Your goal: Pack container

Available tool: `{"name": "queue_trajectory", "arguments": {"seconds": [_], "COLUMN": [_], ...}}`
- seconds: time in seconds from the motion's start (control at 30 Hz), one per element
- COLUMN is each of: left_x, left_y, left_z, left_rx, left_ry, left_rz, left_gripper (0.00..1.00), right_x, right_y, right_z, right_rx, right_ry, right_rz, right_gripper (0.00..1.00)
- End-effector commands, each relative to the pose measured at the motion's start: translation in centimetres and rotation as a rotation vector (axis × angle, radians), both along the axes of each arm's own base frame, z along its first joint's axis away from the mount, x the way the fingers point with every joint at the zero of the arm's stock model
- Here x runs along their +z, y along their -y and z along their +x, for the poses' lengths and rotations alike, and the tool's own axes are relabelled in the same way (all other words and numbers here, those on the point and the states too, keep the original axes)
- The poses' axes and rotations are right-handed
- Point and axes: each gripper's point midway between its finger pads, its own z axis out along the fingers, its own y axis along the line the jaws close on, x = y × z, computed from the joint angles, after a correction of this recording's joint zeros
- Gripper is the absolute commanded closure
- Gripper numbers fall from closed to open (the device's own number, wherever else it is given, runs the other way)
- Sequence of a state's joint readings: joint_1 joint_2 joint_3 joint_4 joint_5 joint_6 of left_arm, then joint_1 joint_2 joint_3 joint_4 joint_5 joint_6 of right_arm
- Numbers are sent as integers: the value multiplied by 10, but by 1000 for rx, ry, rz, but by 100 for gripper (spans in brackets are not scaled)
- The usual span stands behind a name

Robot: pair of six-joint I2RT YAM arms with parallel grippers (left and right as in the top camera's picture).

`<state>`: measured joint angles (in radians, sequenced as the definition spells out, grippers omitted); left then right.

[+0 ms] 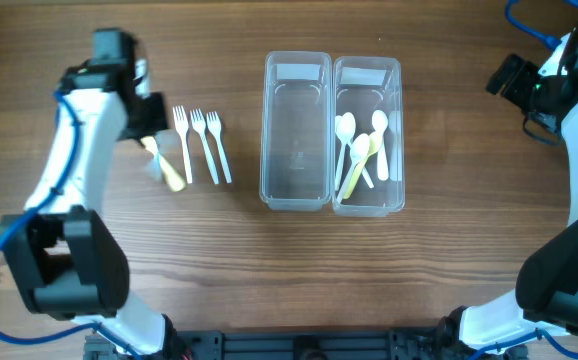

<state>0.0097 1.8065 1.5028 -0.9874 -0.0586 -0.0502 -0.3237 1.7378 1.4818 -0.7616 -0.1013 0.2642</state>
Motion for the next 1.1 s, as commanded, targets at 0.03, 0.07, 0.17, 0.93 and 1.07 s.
{"name": "queue_trajectory", "arguments": {"seconds": [0.03, 0.07, 0.17, 0.93, 1.07], "left_x": [58, 61, 65, -85, -98], "left_y": [155, 170, 184, 70, 79], "left_z": [15, 15, 11, -99, -106], "left_rx": [-349, -380, -399, -374, -369], "left_ry": [203, 230, 269, -362, -361], "left_rz": [-105, -72, 53, -13, -72], "left_gripper": [96, 96, 96, 70, 60], "right_x": [1, 1, 0, 1, 1], "right_y": [-3, -3, -3, -3, -3], "right_z": [3, 3, 1, 3, 3], "right_rx": [9, 9, 10, 9, 8], "right_ry": [9, 7, -3, 4, 5], "right_rz": [8, 8, 11, 9, 9], "right_gripper": [0, 1, 1, 0, 0]}}
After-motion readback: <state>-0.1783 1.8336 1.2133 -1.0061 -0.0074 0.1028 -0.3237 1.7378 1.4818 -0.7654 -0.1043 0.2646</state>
